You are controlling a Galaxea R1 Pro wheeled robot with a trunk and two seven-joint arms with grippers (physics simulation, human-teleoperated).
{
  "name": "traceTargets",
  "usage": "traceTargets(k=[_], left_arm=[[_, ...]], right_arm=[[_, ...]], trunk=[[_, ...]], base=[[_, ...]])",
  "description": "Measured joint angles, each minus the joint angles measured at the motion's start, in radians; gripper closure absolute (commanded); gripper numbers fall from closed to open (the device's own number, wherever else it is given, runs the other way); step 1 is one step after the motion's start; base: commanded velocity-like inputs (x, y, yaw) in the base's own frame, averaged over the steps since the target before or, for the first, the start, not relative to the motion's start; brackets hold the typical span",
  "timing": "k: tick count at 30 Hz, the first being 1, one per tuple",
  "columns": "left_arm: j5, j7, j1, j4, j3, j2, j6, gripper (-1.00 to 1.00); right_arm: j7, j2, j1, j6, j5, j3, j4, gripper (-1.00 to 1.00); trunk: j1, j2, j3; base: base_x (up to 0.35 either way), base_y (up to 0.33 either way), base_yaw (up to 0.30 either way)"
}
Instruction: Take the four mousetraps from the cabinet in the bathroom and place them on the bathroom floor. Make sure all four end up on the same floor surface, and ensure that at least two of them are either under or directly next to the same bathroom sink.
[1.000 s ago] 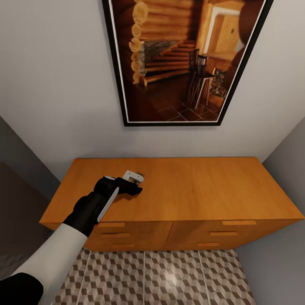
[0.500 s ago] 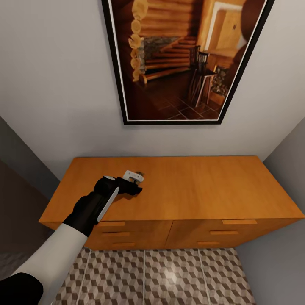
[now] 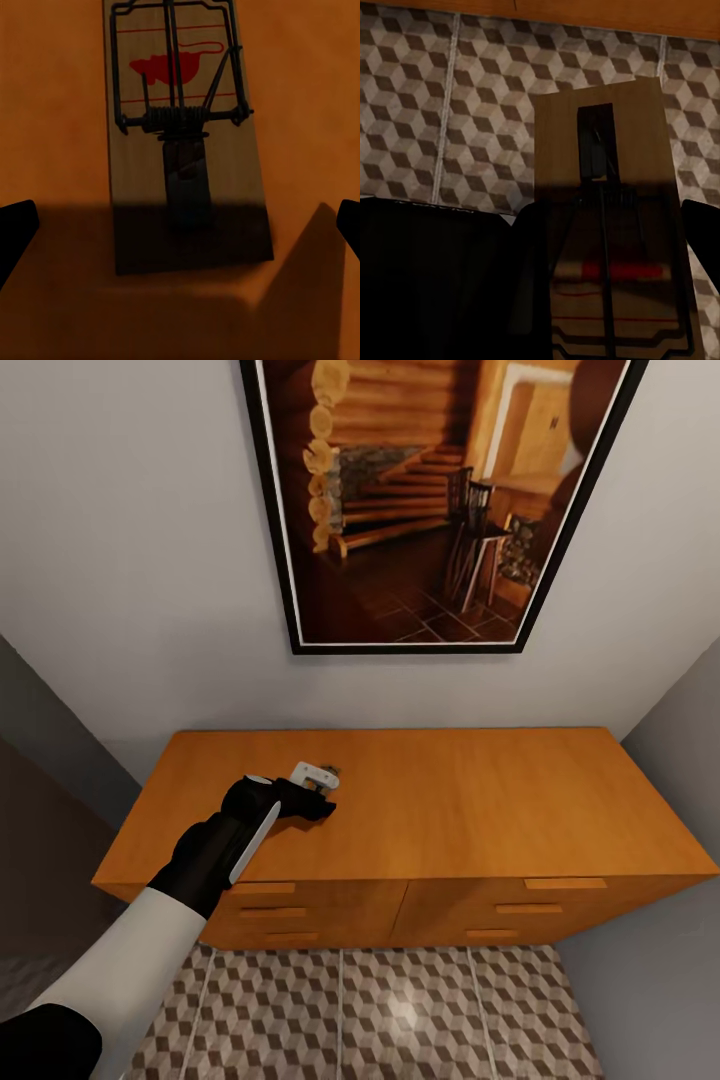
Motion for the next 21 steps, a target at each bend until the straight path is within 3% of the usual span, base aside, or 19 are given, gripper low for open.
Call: traceTargets(k=[11, 12, 21], left_arm=[[-0.005, 0.001, 0.0, -0.007, 0.0, 0.0, 0.0, -1.0], [-0.005, 0.001, 0.0, -0.007, 0.0, 0.0, 0.0, 1.0], [-0.003, 0.004, 0.013, -0.024, 0.0, 0.0, 0.0, 1.0]], right_arm=[[0.0, 0.0, 0.0, 0.0, 0.0, 0.0, 0.0, 1.0], [0.0, 0.0, 0.0, 0.0, 0.0, -0.001, 0.0, 1.0], [0.0, 0.0, 0.0, 0.0, 0.0, -0.001, 0.0, 1.0]], trunk=[[0.0, 0.0, -0.005], [0.0, 0.0, -0.005], [0.0, 0.0, -0.005]], base=[[0.0, 0.0, 0.0], [0.0, 0.0, 0.0], [0.0, 0.0, 0.0]])
